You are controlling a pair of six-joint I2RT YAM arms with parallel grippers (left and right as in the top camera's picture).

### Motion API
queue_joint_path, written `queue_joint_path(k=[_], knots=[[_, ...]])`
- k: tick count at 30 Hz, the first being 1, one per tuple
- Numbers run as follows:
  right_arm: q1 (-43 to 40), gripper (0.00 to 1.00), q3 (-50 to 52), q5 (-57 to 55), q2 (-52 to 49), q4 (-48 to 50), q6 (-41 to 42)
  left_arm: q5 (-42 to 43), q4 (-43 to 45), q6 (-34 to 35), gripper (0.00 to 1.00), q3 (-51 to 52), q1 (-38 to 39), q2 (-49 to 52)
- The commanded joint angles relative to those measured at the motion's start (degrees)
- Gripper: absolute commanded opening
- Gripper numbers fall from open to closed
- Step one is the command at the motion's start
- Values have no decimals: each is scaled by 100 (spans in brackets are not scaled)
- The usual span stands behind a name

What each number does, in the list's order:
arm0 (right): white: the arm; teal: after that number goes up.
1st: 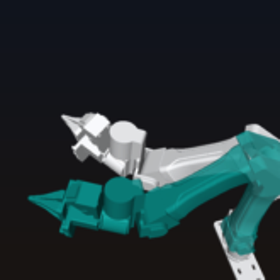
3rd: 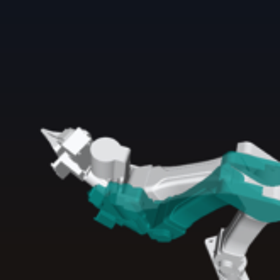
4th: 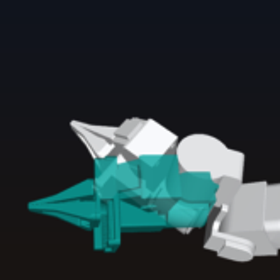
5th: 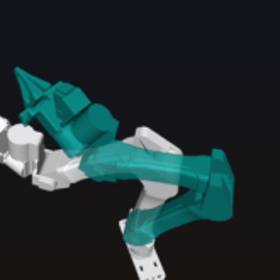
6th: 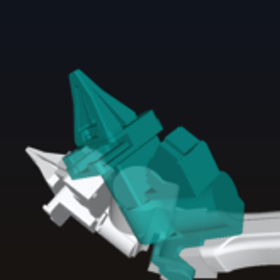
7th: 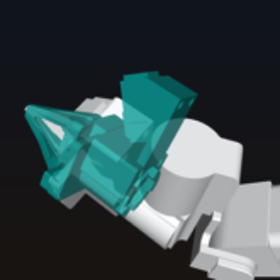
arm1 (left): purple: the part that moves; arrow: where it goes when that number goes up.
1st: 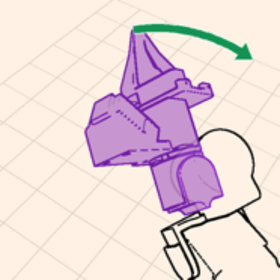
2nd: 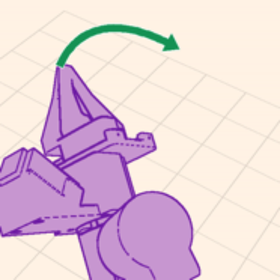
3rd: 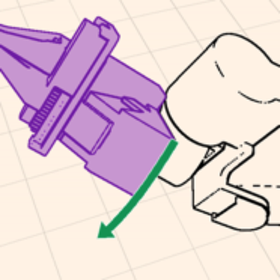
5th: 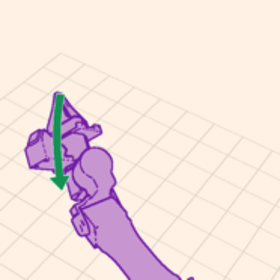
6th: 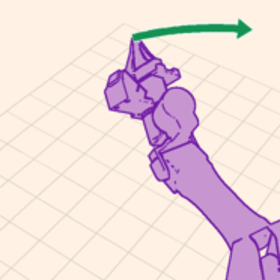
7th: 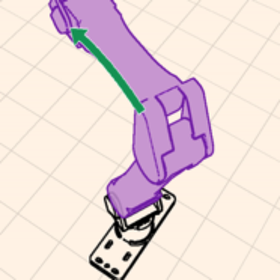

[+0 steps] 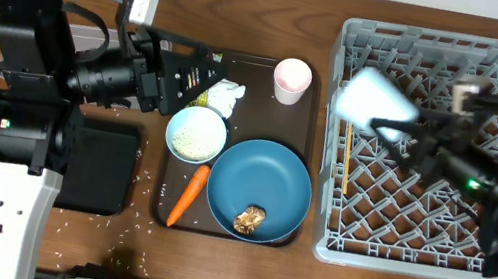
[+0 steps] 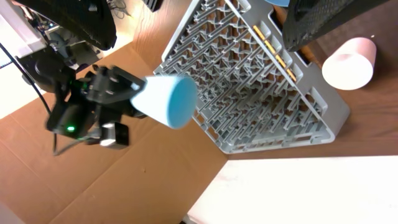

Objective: Sort waste into correct bins and load items into the dishwasher rack
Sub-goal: 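Carry blue cup with right gripper and place it in the rack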

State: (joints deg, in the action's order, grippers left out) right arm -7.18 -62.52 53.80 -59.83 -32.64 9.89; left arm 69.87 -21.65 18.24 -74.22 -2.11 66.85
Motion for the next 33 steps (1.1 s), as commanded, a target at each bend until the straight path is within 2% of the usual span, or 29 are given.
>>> queue_joint_path(k=[1,6,10,12,19,28,33], knots=[[-664,37,-31,-1851,48,-603,-118,15,-13,-13,86,11,-24,-31],[-1530,38,-31,-3694,48,-1600,-72,15,-13,-15,87,11,-24,-28],[-2079,38,-31,-5149,46,-1932,658,13,-13,-15,87,11,-24,-24],[-2247,39,-31,-5429,28,-1923,914,13,-15,-15,87,11,-24,-22],[-2699,40,-31,-5969,-243,-2277,1510,9,-216,-87,87,11,-24,-20],[-2752,41,-31,-5908,-997,-2439,1692,-9,-234,-105,87,11,-24,-20],[-2752,47,-31,-5689,-1508,-2557,1692,-7,-234,-127,87,11,-24,-4]])
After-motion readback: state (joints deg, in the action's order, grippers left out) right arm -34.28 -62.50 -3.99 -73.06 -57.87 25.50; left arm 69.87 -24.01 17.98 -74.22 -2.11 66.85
